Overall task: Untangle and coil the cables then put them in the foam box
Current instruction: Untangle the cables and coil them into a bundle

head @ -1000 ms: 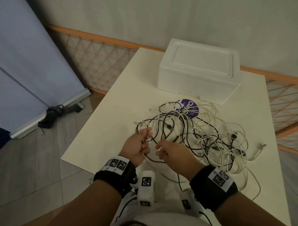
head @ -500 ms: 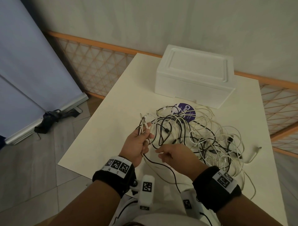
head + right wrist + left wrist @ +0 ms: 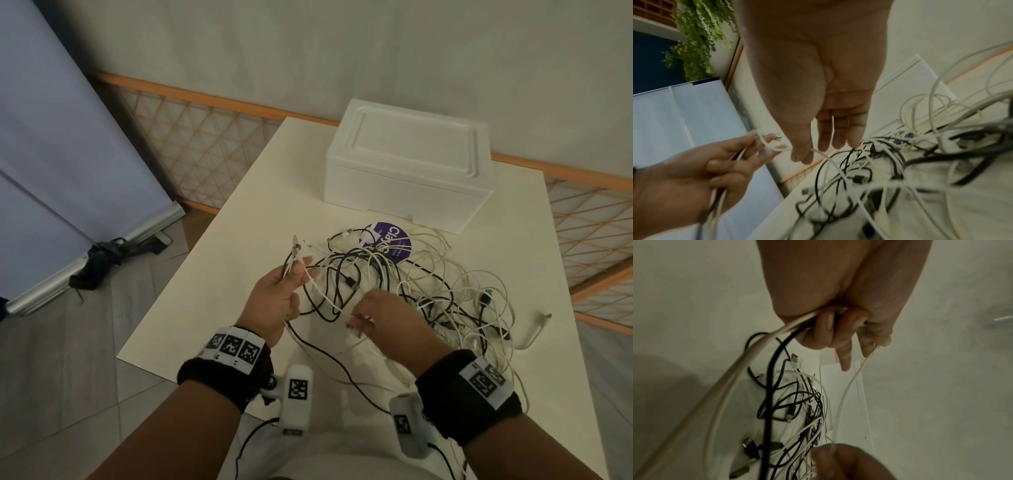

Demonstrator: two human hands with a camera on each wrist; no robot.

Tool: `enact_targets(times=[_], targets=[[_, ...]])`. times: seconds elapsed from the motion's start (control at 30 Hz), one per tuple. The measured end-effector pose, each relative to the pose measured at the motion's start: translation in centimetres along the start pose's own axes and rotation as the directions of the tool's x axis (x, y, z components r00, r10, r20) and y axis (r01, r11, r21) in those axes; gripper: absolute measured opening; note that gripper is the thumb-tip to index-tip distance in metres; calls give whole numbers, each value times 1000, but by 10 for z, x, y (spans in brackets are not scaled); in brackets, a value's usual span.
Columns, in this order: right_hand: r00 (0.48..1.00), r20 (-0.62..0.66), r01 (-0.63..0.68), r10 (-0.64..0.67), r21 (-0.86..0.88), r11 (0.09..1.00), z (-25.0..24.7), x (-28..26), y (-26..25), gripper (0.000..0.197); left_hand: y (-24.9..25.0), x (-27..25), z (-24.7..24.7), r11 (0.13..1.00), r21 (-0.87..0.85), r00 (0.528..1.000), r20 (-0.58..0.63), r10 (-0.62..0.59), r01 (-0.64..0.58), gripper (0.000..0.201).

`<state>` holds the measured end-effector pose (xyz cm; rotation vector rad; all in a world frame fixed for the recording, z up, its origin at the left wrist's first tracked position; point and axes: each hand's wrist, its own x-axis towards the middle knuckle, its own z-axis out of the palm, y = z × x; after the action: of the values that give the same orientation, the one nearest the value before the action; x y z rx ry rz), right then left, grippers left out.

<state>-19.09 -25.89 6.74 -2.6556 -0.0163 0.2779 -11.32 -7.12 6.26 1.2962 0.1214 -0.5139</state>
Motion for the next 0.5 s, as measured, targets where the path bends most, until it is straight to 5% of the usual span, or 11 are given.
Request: enact_targets(times=[0.1,0.17,0.23,0.3,0.4,0.5], targets=[[974,-95,-147,207,428,892,-24,11,-2,9,-2,2,13,992,110,996,58,-62,56,24],[972,-91,-82,217,735,673,-36,20,-14,7,-10,0,35,961,272,990,106,-90,58,12],[974,-132,2,183,817,577,-40,26,-22,25,-17,-1,54,905,423,991,96,-90,41,19],[956,-231,60,180,755,653,-39,29,-20,31,-20,1,59,879,476,994,73,-75,31,34],[926,-359,105,119,547,831,-37,24,-4,18,-16,7,49,956,287,998,19,-63,55,31],[998,39,35,-48,294,955,-23,18,7,20,1,8,44,1000,-10,1000,1,-27,27,26]])
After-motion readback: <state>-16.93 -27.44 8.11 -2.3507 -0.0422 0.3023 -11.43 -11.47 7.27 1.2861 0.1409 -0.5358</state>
